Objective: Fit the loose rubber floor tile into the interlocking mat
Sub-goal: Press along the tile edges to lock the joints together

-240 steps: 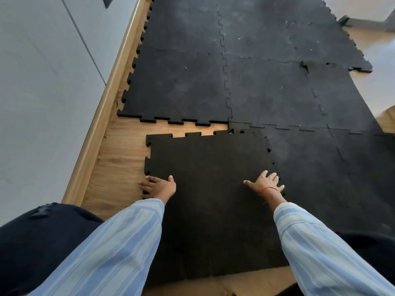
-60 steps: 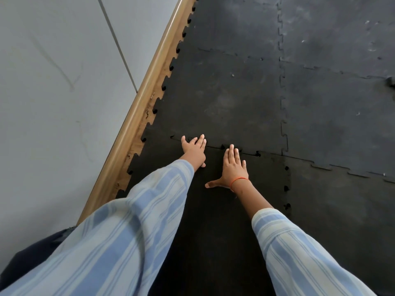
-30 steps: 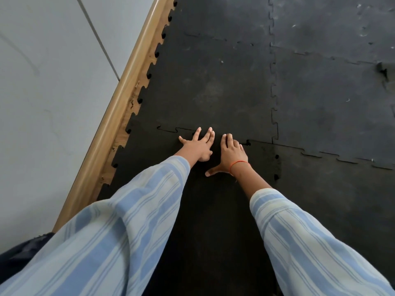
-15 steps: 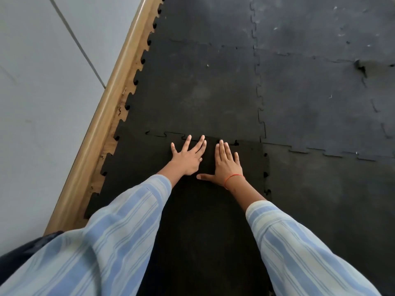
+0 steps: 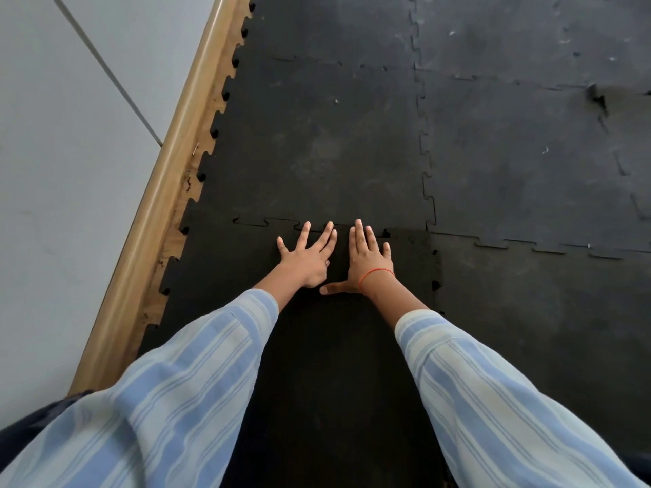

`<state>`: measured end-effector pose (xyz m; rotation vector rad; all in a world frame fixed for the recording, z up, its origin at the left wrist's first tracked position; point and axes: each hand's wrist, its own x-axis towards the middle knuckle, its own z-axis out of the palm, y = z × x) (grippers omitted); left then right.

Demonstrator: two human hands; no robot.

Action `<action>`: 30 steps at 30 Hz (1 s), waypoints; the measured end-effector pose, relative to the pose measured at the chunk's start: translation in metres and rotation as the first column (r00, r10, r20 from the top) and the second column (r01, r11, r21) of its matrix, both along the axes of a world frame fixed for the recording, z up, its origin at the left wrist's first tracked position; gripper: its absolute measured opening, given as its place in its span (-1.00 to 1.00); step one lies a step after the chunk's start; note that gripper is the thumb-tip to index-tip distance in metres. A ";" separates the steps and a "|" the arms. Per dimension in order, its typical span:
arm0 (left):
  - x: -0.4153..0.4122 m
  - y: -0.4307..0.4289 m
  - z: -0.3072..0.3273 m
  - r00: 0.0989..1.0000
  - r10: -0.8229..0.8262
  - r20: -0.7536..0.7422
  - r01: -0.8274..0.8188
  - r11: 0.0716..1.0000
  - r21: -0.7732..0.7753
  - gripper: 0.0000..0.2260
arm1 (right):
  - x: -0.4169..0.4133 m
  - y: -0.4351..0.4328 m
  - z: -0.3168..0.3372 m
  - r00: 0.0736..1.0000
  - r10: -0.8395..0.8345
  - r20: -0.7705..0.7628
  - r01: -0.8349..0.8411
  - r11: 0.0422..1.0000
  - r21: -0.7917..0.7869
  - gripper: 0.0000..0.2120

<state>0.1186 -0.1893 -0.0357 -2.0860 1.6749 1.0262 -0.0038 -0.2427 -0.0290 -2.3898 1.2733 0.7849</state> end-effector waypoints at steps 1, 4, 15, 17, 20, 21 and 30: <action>0.000 -0.001 0.001 1.000 0.006 -0.006 -0.006 1.000 0.008 -0.39 | 0.002 -0.002 0.002 1.000 -0.002 -0.024 0.003 1.000 0.016 0.35; -0.005 -0.002 0.003 0.999 0.035 -0.005 -0.035 0.999 0.013 -0.31 | 0.009 -0.007 0.004 0.995 0.007 -0.095 -0.003 0.999 0.042 0.37; -0.012 -0.006 0.006 0.999 0.037 0.004 -0.037 0.999 0.017 -0.42 | -0.080 -0.009 -0.006 0.981 -0.101 0.164 0.128 0.979 -0.162 0.17; -0.019 -0.008 0.004 1.000 0.023 -0.005 -0.023 0.999 -0.026 -0.42 | -0.086 -0.016 -0.006 0.971 -0.168 0.170 0.192 0.972 -0.132 0.25; -0.035 -0.025 0.007 0.998 -0.011 -0.063 0.007 0.998 -0.067 -0.43 | -0.084 -0.026 -0.007 0.970 -0.171 0.172 0.188 0.978 -0.087 0.30; -0.043 -0.033 0.007 0.996 -0.014 -0.088 0.008 0.998 -0.070 -0.44 | -0.084 -0.030 -0.008 0.971 -0.172 0.167 0.187 0.979 -0.076 0.32; -0.069 -0.041 -0.011 0.999 -0.034 -0.037 0.025 0.976 -0.218 -0.49 | -0.081 -0.031 -0.007 0.969 -0.173 0.174 0.196 0.973 -0.125 0.24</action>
